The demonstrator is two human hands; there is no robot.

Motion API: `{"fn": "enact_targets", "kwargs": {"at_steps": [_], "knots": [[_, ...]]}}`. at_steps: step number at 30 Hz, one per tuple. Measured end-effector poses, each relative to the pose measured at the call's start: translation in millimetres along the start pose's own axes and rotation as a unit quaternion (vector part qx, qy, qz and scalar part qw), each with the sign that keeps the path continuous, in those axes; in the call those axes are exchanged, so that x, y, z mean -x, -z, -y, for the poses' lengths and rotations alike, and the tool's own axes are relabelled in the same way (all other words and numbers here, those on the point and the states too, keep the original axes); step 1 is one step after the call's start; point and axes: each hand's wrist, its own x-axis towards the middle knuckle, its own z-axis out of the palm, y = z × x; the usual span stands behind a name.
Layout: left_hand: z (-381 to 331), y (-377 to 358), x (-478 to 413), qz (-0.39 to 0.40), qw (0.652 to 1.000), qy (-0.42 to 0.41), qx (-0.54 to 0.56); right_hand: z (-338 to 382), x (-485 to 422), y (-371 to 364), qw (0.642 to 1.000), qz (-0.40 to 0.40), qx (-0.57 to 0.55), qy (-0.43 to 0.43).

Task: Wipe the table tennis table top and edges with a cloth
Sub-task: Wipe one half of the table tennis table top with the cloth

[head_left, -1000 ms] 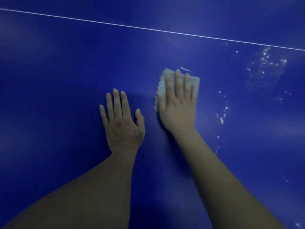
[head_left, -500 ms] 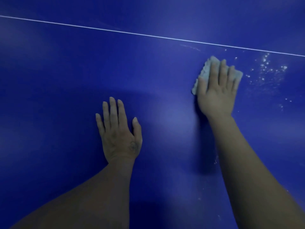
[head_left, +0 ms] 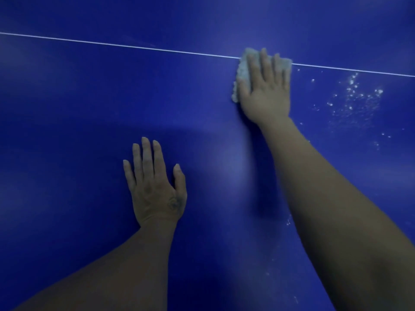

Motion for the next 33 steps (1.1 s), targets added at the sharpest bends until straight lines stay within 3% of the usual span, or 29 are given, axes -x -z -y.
{"fn": "enact_targets", "kwargs": {"at_steps": [5, 8, 11, 15, 18, 20, 24, 27, 29, 33], "knots": [[-0.8, 1.8, 0.0, -0.005, 1.0, -0.002, 0.01, -73.9, 51.1, 18.4, 0.988, -0.013, -0.014, -0.153], [-1.1, 2.9, 0.5, -0.004, 1.0, 0.0, 0.017, -65.0, 81.8, 14.1, 0.977, -0.026, -0.005, -0.211], [-1.7, 3.1, 0.9, -0.001, 1.0, -0.001, 0.013, -17.5, 88.2, 1.1, 0.985, -0.035, 0.017, -0.17], [-0.4, 1.8, 0.7, -0.012, 1.0, -0.003, 0.009, 52.5, 97.5, -17.2, 0.999, -0.044, 0.015, -0.021], [-1.3, 1.7, 0.7, -0.016, 1.0, -0.003, 0.003, 49.4, 115.3, -20.7, 0.997, -0.04, 0.006, 0.06], [-1.0, 1.7, 0.3, -0.012, 1.0, -0.001, 0.003, 21.3, 129.7, -16.9, 0.998, -0.04, 0.009, 0.05], [-0.9, 2.2, -0.3, 0.007, 1.0, -0.001, -0.002, -48.4, 173.1, -1.3, 0.994, -0.032, 0.023, -0.105], [-0.7, 2.0, -0.6, 0.008, 1.0, 0.001, -0.005, -52.6, 192.5, 2.3, 0.984, -0.025, 0.019, -0.176], [-0.4, 2.3, 0.0, 0.009, 1.0, 0.001, -0.004, -29.8, 190.3, -1.5, 0.987, -0.022, 0.025, -0.159], [-0.7, 2.7, 0.3, 0.0, 1.0, 0.002, 0.003, 17.5, 172.8, -12.4, 0.999, -0.007, 0.02, -0.029]]}}
